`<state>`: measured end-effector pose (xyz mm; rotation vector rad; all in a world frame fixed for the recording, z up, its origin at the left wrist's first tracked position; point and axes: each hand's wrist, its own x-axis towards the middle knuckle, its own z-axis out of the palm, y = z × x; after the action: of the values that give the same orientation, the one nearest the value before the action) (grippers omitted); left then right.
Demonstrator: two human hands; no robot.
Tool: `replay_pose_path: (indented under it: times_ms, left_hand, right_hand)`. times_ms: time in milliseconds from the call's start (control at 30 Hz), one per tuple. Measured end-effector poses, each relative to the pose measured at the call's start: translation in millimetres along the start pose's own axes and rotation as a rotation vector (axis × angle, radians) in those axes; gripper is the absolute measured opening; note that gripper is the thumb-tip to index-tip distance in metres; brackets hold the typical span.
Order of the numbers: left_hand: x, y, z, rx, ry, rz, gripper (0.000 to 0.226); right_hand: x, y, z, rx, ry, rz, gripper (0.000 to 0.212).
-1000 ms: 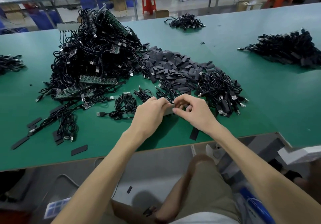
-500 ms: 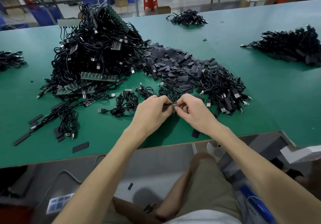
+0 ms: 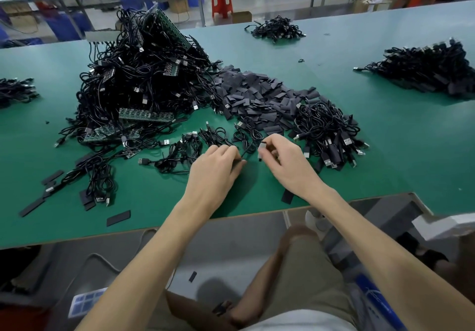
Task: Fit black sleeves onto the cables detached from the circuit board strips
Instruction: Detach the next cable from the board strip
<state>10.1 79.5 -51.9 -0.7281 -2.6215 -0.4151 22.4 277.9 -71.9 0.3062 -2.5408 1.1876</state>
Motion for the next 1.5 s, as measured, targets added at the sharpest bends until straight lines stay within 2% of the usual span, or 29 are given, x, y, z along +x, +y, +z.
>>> replay_pose_path:
  times_ms: [167, 267, 367, 567, 800, 900, 967, 1100, 1167, 1233, 1300, 1400, 1500]
  left_hand:
    - [-4.3, -31.1, -1.1, 0.103, 0.024, -0.170, 0.013]
    - [-6.9, -44.9, -0.4, 0.137, 0.055, -0.282, 0.011]
    - [-6.0, -51.8, 0.6, 0.142, 0.056, -0.346, 0.009]
    - [-5.2, -49.8, 4.4, 0.220, 0.022, -0.366, 0.007]
    - [-1.6, -50.2, -2.3, 0.220, -0.026, -0.451, 0.012]
    - [-3.3, -46.3, -2.4, 0.215, -0.033, -0.406, 0.030]
    - [-5.6, -39.2, -3.0, 0.134, -0.009, -0.313, 0.039]
    - [-6.0, -16.8, 0.6, -0.118, -0.024, -0.045, 0.035]
    - [-3.4, -4.9, 6.9, -0.215, -0.092, 0.013, 0.039]
    - [-0.2, 4.4, 16.3, -0.153, -0.141, 0.040, 0.048]
    - [2.2, 12.1, 23.9, -0.114, -0.134, 0.055, 0.048]
    - [6.9, 20.1, 28.5, -0.185, -0.117, 0.036, 0.044]
    - [10.1, 20.0, 26.7, -0.251, -0.103, -0.011, 0.038]
  right_hand:
    - [1.8, 1.9, -2.6, 0.042, 0.099, 0.032, 0.017]
    - [2.3, 0.6, -2.6, 0.162, 0.137, 0.067, 0.015]
    - [0.5, -1.5, -5.6, 0.274, 0.237, 0.023, 0.010]
    - [-3.8, -3.0, -7.6, 0.335, 0.352, -0.075, 0.004]
    - [-2.7, -4.8, -13.7, 0.414, 0.491, -0.008, 0.008]
    - [-2.2, -4.4, -13.5, 0.408, 0.476, 0.003, 0.008]
    - [-2.0, -3.8, -11.8, 0.404, 0.435, -0.008, 0.008]
    - [-1.2, -1.8, -10.5, 0.430, 0.373, -0.030, 0.006]
    - [-1.3, -2.3, -9.7, 0.446, 0.346, -0.027, 0.006]
    - [-1.6, -3.4, -9.0, 0.450, 0.324, -0.024, 0.007]
    - [-1.9, -3.9, -9.4, 0.421, 0.310, -0.029, 0.008]
    - [-2.2, -1.1, -11.8, 0.283, 0.312, -0.018, 0.008]
    - [-1.8, 3.1, -13.3, 0.258, 0.314, 0.060, 0.010]
